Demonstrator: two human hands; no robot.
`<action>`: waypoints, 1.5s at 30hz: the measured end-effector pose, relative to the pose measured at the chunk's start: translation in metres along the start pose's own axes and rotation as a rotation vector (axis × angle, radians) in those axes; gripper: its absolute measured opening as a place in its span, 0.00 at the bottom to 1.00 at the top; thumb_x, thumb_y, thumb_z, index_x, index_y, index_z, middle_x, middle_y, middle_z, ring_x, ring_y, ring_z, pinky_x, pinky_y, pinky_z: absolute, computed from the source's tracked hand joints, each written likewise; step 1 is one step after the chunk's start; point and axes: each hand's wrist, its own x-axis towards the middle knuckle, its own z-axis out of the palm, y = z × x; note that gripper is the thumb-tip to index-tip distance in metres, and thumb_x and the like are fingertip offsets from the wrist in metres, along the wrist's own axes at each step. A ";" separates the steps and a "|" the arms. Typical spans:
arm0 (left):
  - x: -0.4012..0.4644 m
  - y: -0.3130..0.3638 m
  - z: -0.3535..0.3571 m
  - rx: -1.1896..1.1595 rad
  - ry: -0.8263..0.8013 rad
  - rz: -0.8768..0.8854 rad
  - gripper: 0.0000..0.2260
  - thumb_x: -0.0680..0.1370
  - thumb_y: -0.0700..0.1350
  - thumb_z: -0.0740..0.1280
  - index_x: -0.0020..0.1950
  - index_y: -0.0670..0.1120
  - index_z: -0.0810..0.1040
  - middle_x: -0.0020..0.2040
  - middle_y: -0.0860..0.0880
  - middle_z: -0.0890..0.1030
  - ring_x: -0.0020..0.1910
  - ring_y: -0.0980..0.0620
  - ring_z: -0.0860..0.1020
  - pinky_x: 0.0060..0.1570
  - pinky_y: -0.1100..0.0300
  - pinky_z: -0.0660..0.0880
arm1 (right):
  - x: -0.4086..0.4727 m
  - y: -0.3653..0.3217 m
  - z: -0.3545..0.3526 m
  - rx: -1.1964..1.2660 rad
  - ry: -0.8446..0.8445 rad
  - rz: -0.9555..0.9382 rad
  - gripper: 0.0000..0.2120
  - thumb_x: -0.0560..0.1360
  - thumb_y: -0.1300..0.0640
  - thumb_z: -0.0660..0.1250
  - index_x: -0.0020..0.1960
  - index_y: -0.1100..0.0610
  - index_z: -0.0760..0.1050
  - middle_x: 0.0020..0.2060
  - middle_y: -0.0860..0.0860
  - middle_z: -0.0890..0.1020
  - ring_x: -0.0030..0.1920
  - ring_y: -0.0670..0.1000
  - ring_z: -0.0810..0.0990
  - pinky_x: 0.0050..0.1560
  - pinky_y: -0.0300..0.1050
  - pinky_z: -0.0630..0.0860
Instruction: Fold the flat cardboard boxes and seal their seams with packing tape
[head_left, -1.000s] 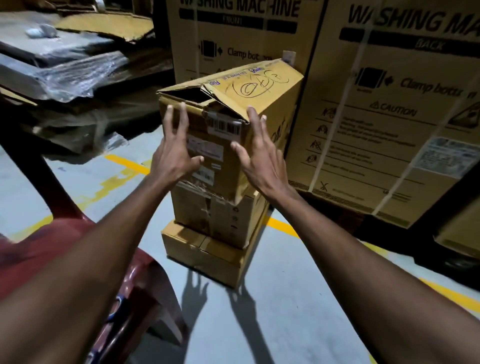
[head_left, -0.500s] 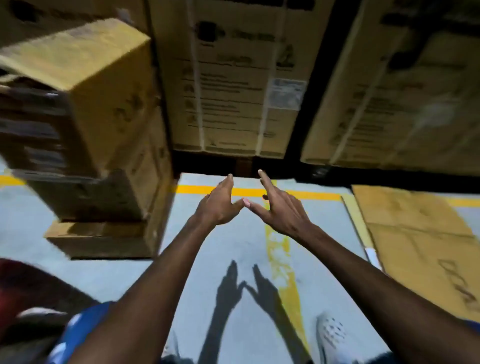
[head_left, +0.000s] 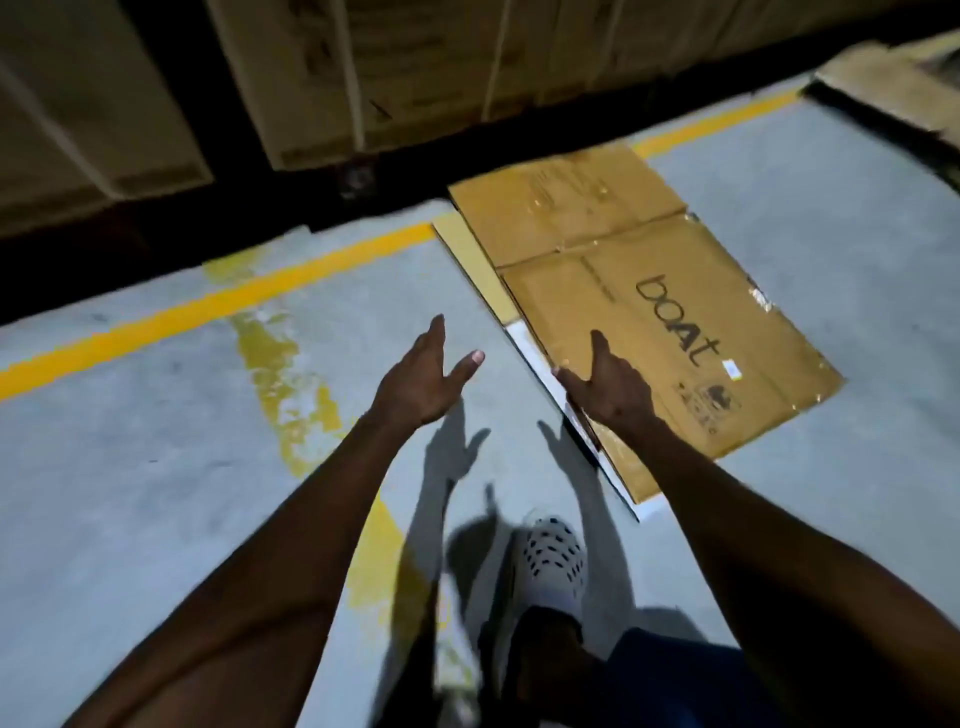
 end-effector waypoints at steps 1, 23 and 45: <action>0.018 -0.002 0.018 -0.003 -0.015 0.011 0.38 0.80 0.66 0.55 0.83 0.48 0.45 0.82 0.47 0.55 0.80 0.47 0.57 0.74 0.48 0.61 | 0.012 0.022 0.011 -0.018 -0.010 0.033 0.40 0.79 0.38 0.62 0.79 0.60 0.53 0.59 0.64 0.80 0.58 0.65 0.79 0.48 0.53 0.71; 0.080 -0.037 0.173 -0.103 -0.148 0.026 0.38 0.81 0.64 0.57 0.82 0.46 0.46 0.81 0.45 0.57 0.78 0.48 0.60 0.71 0.49 0.63 | 0.066 0.150 0.068 -0.359 -0.042 -0.158 0.23 0.85 0.48 0.52 0.71 0.65 0.61 0.55 0.68 0.78 0.46 0.67 0.80 0.45 0.54 0.75; -0.137 0.029 -0.071 -0.714 0.205 -0.522 0.05 0.75 0.35 0.69 0.43 0.41 0.73 0.40 0.43 0.75 0.35 0.47 0.71 0.36 0.54 0.65 | -0.133 -0.133 -0.102 0.442 0.229 -0.163 0.22 0.80 0.63 0.59 0.28 0.55 0.59 0.25 0.49 0.64 0.26 0.49 0.61 0.28 0.46 0.57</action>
